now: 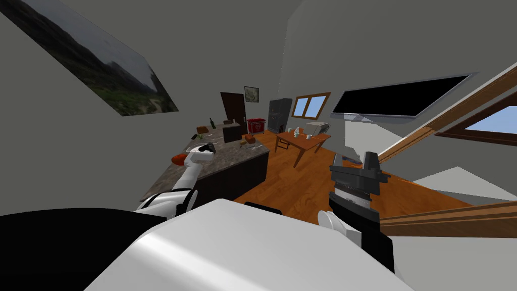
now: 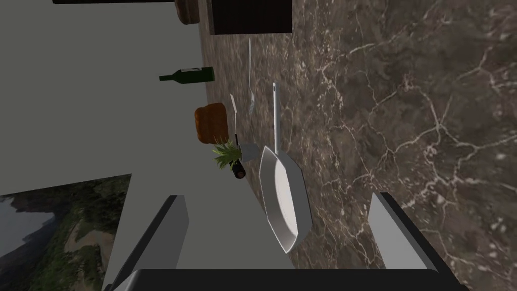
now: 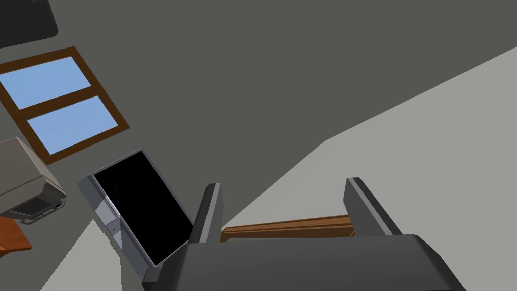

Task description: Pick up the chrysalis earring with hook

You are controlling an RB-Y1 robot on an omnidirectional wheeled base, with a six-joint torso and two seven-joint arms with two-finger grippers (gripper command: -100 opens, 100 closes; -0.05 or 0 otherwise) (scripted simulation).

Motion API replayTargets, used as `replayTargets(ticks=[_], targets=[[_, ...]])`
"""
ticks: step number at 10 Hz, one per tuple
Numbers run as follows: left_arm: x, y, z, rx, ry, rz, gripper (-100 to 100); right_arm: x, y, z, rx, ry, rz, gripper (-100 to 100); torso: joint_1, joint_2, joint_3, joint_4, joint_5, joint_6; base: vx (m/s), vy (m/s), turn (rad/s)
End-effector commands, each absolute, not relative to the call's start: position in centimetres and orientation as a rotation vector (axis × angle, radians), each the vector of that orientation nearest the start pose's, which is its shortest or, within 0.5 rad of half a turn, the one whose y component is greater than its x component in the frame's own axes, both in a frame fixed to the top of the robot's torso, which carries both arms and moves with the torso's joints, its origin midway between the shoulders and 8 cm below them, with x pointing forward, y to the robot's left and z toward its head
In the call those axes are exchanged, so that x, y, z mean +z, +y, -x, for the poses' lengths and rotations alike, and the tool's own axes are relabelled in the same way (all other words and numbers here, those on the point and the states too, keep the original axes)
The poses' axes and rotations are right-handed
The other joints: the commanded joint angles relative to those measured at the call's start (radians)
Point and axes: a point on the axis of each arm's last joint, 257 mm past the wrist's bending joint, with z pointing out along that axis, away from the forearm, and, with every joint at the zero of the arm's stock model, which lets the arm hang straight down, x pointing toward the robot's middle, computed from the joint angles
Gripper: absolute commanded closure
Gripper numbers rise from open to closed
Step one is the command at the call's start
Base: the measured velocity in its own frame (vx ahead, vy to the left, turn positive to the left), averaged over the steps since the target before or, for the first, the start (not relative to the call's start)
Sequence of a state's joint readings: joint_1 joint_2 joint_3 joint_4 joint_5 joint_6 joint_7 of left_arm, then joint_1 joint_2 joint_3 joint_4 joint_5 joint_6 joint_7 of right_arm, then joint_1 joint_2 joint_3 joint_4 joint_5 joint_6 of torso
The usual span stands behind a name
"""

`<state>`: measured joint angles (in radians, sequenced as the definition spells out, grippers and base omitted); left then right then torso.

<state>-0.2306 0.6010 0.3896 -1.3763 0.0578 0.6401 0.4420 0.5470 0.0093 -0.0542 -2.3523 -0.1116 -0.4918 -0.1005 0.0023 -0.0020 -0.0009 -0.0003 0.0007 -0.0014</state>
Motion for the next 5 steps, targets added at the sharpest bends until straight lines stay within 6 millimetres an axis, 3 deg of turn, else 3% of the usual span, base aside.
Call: replayTargets(ticks=[1,3,4,5], targets=[[-17.8,62.7,-51.9,-0.649,0.881,1.758,-100,4.1,-31.2,-32.1,1.400,0.488,-0.736,0,0.000,0.000,0.000,0.000,0.000,0.000,0.009,0.014,0.016],[-17.8,62.7,-51.9,-0.649,0.881,1.758,-100,4.1,-31.2,-32.1,1.400,0.488,-0.736,0,0.001,0.000,0.000,0.000,0.000,0.000,0.000,-0.001,-0.016],[-17.9,64.3,-51.5,-0.637,0.819,1.836,-100,4.1,-31.2,-32.1,1.400,0.488,-0.736,0,0.000,0.001,0.000,0.000,0.000,0.000,-0.005,-0.016,-0.080],[-19.1,64.6,-51.0,-0.613,0.820,1.865,-100,4.1,-31.2,-32.1,1.400,0.488,-0.736,0,-0.001,0.001,0.000,0.000,0.000,0.000,0.014,-0.001,-0.141]])
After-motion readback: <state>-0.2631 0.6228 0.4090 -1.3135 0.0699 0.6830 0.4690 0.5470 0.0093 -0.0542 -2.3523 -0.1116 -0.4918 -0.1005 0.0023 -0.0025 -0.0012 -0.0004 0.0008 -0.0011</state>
